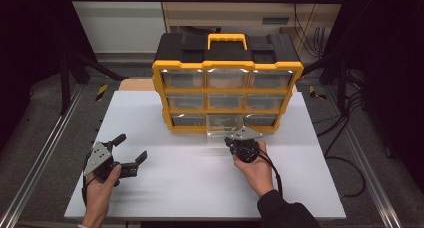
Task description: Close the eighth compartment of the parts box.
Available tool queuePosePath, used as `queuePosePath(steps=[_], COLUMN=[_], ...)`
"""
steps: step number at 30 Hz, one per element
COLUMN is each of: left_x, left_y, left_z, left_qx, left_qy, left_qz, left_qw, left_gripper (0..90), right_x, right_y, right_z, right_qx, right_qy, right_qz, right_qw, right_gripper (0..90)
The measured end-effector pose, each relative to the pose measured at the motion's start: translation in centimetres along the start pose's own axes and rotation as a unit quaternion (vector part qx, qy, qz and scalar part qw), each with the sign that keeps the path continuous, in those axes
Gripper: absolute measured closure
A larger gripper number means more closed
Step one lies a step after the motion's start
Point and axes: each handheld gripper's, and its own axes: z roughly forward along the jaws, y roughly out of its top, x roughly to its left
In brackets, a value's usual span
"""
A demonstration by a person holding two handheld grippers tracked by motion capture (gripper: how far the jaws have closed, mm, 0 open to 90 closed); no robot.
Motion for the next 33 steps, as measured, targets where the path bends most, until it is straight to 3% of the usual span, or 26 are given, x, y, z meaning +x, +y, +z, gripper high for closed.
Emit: queuePosePath(steps=[33], left_x=[0.1], left_y=[0.0], left_z=[0.0], left_qx=[-0.001], left_qy=[0.0], left_qz=[0.0], left_qw=[1.0], left_gripper=[1.1], right_x=[-1.3], right_y=[1.6], right_z=[2.2], right_qx=[-0.009], right_qy=[-0.024], right_qz=[-0.004], right_qw=[0.9997], right_gripper=[90.0])
